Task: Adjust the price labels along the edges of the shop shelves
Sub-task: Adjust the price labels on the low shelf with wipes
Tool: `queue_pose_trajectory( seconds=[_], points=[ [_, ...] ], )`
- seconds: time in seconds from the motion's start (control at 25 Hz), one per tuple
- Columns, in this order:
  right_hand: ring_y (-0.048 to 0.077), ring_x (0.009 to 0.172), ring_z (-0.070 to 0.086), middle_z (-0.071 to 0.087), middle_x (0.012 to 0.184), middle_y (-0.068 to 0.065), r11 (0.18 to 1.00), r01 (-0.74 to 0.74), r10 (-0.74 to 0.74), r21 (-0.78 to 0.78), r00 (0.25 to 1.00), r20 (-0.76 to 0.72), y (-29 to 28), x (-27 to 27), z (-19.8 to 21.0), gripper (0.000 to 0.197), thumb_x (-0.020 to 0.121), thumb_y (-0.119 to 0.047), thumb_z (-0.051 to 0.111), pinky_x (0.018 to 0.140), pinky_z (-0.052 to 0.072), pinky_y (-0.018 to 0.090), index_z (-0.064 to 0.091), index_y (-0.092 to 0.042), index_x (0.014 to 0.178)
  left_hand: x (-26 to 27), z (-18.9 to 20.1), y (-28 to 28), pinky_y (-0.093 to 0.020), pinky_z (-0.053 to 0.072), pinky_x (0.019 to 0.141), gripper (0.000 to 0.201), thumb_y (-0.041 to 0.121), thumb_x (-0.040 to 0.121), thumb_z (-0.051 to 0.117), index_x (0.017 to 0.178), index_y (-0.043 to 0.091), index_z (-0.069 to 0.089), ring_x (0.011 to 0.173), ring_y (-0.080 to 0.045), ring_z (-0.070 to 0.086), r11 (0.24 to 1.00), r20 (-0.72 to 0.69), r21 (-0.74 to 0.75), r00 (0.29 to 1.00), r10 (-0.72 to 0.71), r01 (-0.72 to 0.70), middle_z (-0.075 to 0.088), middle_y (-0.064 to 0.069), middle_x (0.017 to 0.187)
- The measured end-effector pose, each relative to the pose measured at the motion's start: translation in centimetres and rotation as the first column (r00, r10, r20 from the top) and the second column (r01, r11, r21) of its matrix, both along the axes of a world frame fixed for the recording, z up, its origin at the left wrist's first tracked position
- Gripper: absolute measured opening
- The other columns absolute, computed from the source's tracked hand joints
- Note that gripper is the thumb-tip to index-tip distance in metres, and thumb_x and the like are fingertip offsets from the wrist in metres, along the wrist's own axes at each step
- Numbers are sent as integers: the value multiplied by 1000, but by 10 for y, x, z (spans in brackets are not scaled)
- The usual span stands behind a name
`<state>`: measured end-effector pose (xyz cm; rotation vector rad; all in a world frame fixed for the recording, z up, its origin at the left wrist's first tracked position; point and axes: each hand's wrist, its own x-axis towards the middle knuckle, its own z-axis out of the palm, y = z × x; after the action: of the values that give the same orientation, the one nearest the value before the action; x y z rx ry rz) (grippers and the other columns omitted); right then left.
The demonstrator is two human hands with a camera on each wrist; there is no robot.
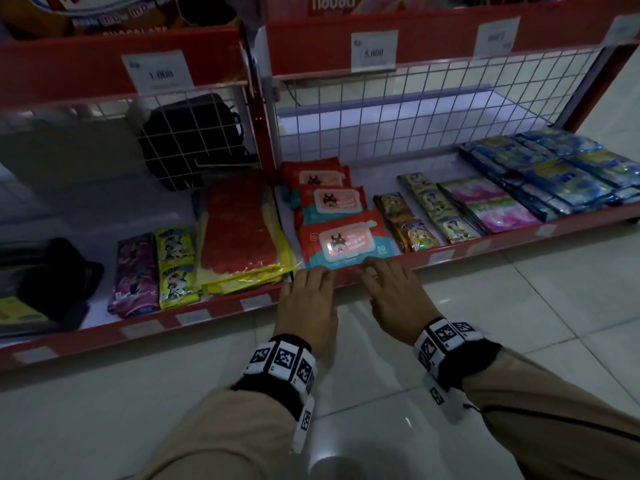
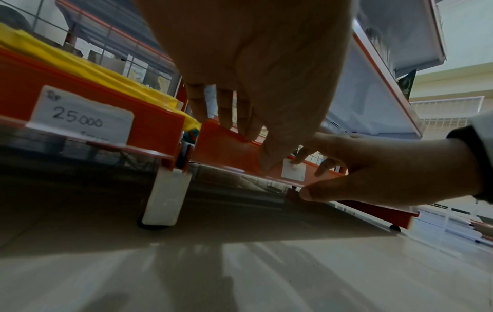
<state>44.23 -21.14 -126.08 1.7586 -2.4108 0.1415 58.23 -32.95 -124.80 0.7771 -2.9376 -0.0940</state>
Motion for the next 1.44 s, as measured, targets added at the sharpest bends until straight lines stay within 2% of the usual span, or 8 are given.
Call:
queue_pose_trajectory(
  seconds=[0.12,0.24,0.36,0.64,0.8,0.96,1.24,1.44],
  points=[
    [37,103,55,53,124,18,998,-12,8,-61,998,-67,-2,0,-2,55,71,-9,54,79,48,42,54,-9,126,0,-2,0,-40,26,109,58,31,90,48,144,19,30,130,-22,26,1000,7,-17,1000,-1,2,28,2,146],
    [36,98,53,54,118,17,993,57,-57,-107,998,3,-11,5,-1,50,71,-11,45,76,46,41,56,-10,120,1,-3,0,-38,27,106,59,30,89,49,144,20,29,130,-21,26,1000,8,-18,1000,-5,5,28,2,145],
    [35,94,50,52,112,16,986,129,-119,-106,988,96,-19,8,2,45,69,-10,53,74,43,42,58,-11,113,1,-3,2,-36,27,102,61,30,87,51,143,23,30,128,-24,27,1000,-12,-18,1000,9,-9,28,-1,142],
    [31,103,47,52,116,8,995,100,-101,8,992,74,-13,-2,6,50,69,-17,58,80,41,41,53,-14,119,-9,-5,8,-34,26,98,53,30,85,52,135,21,38,122,-22,34,998,-28,-54,999,-15,14,38,-1,133],
    [31,96,50,55,110,12,996,51,-42,-69,991,130,-9,-13,6,48,70,-7,58,78,45,41,55,-9,117,-15,-3,12,-36,29,90,53,31,83,56,133,24,39,112,-23,37,998,-23,-54,1000,-12,11,42,-1,123],
    [32,101,52,60,110,13,994,74,-61,-82,986,153,-4,-20,5,43,76,-4,58,79,49,41,59,-8,119,-21,-4,13,-38,29,91,54,32,83,57,133,26,38,113,-25,36,999,-25,-36,1000,13,-14,40,-3,123],
    [33,95,54,64,102,15,998,28,-25,-54,998,54,-4,-21,5,29,76,-2,59,73,50,39,64,-3,104,-25,-10,16,-39,32,94,44,13,89,46,132,22,41,115,-24,39,1000,-65,-24,998,10,-12,44,-1,126],
    [32,96,55,65,103,15,998,26,-22,-55,998,64,-3,-22,4,26,78,-4,58,75,52,40,64,-2,104,-25,-13,20,-44,29,100,51,19,92,47,140,27,33,120,-26,35,1000,-38,-19,999,16,-16,38,-1,134]
  ],
)
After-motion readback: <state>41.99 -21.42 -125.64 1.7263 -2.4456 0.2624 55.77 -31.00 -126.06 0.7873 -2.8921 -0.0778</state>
